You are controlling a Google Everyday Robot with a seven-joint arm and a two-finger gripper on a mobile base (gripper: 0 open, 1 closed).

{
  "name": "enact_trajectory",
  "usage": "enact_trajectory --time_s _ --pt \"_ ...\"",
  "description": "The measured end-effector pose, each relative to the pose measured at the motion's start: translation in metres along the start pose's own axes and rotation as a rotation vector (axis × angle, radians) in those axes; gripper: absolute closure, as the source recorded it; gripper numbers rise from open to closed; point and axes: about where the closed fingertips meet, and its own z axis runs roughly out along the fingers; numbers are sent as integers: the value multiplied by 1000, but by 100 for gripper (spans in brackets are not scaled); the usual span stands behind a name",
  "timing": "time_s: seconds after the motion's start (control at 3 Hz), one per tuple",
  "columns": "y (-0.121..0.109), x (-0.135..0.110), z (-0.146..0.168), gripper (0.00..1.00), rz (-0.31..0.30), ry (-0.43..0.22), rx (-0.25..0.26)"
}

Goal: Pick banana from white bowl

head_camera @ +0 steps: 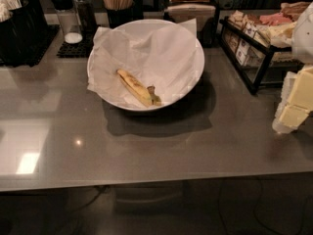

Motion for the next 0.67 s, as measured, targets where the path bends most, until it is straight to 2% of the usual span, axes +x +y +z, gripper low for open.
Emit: enact_trajectory --time_s 0.33,0.67 --pt "0 0 0 0 0 0 0" --pt "-2 -13 -1 0 48 -82 -16"
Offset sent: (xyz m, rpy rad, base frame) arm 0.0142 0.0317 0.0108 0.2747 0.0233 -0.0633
